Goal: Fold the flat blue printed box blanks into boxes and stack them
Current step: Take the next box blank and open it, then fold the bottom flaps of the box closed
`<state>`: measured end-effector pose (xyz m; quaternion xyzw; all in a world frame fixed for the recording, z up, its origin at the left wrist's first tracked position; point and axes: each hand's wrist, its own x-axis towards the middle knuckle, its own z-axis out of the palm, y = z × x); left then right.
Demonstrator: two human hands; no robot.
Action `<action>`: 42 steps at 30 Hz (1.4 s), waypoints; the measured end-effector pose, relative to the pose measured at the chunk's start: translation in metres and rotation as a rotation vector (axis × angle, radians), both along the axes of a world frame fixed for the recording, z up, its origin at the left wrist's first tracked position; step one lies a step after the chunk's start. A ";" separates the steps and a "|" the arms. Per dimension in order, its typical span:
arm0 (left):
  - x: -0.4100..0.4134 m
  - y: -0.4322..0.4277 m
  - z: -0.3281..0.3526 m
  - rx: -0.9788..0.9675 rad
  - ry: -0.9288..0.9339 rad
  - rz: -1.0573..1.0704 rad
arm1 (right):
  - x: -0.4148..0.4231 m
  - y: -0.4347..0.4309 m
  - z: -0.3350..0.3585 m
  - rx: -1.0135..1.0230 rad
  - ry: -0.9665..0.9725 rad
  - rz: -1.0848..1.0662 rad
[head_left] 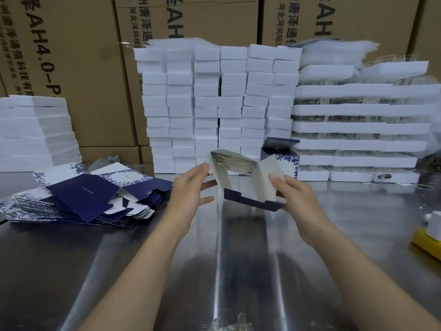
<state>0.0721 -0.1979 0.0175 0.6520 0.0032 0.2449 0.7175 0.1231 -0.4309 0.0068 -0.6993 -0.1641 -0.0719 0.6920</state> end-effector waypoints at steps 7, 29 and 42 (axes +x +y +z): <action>0.004 0.004 -0.002 -0.264 0.001 -0.034 | 0.007 -0.012 0.009 0.577 0.335 0.188; -0.013 0.006 0.008 -0.065 -0.045 -0.221 | 0.000 -0.013 0.008 -0.131 -0.046 0.365; -0.011 -0.022 0.000 0.090 -0.168 0.028 | 0.009 -0.003 0.002 0.195 -0.069 -0.035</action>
